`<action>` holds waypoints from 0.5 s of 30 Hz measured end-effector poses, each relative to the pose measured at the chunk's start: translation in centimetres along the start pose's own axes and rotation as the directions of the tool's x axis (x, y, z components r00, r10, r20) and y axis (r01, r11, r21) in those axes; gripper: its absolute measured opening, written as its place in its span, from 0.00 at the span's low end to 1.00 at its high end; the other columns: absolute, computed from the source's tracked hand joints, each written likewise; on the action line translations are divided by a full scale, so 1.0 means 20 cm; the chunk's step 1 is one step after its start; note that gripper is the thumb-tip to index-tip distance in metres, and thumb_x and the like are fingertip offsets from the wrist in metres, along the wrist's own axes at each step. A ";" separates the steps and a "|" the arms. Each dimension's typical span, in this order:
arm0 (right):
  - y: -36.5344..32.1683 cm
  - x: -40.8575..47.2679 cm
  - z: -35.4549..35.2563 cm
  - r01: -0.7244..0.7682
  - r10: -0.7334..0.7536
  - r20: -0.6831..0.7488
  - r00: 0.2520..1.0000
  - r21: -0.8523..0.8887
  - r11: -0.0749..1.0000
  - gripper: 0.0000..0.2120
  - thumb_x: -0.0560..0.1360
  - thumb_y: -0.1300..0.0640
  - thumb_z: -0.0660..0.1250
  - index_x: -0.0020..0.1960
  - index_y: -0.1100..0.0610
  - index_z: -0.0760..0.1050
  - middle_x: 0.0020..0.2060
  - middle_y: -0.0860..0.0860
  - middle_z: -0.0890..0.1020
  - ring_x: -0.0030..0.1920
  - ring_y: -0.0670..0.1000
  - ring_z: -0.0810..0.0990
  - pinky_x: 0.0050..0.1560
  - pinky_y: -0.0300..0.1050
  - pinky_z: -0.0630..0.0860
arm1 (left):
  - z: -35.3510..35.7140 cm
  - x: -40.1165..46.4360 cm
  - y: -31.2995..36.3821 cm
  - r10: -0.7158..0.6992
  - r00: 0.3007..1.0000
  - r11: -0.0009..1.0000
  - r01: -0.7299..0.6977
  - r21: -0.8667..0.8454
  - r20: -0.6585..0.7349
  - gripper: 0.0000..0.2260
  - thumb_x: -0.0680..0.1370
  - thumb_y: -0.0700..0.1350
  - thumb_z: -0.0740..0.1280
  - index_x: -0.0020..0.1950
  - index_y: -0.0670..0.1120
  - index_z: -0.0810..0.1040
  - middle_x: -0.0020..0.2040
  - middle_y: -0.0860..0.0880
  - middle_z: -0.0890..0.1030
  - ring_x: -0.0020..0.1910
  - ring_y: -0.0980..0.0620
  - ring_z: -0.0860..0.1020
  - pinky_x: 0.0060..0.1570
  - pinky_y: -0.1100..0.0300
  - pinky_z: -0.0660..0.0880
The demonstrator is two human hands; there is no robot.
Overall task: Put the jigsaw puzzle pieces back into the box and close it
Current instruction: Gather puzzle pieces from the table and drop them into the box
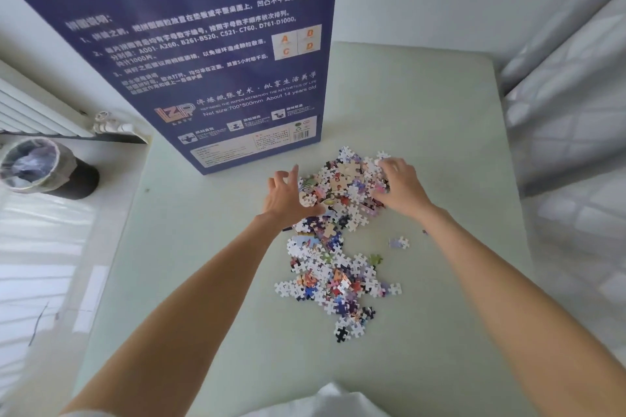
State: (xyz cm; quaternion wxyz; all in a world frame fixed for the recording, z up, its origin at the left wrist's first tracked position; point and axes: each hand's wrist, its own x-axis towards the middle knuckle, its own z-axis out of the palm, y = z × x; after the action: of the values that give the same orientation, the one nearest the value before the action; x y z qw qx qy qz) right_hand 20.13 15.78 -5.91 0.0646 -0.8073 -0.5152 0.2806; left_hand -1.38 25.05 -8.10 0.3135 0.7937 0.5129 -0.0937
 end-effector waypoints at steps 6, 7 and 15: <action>-0.07 0.29 0.07 -0.101 0.105 0.061 0.993 -0.067 0.993 0.39 0.70 0.38 0.67 0.74 0.47 0.53 0.75 0.56 0.50 0.74 0.61 0.47 0.71 0.62 0.49 | 0.05 0.04 -0.04 0.123 0.992 0.982 -0.118 0.147 -0.022 0.46 0.65 0.61 0.74 0.76 0.50 0.54 0.72 0.46 0.60 0.68 0.46 0.60 0.63 0.51 0.69; -0.08 0.30 0.09 -0.094 0.102 0.077 0.992 -0.094 0.991 0.40 0.69 0.36 0.67 0.74 0.46 0.54 0.75 0.56 0.50 0.74 0.62 0.47 0.71 0.61 0.49 | 0.05 0.04 -0.05 0.130 0.991 0.983 -0.126 0.131 -0.022 0.44 0.65 0.61 0.73 0.75 0.51 0.56 0.71 0.47 0.61 0.68 0.47 0.61 0.62 0.52 0.69; -0.13 0.08 0.28 0.214 -0.230 -0.084 0.969 -0.164 0.963 0.24 0.70 0.49 0.71 0.63 0.56 0.72 0.62 0.55 0.72 0.62 0.55 0.69 0.63 0.48 0.66 | 0.11 -0.07 -0.07 0.122 0.991 0.992 -0.124 -0.024 -0.061 0.28 0.70 0.55 0.72 0.68 0.54 0.68 0.60 0.50 0.75 0.57 0.51 0.72 0.53 0.60 0.70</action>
State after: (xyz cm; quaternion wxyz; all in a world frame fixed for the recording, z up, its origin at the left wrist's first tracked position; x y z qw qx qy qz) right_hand 15.63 17.34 -10.11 0.0598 -0.7602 -0.6187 0.1892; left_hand -2.90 23.08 -9.63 0.3141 0.8219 0.4732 -0.0434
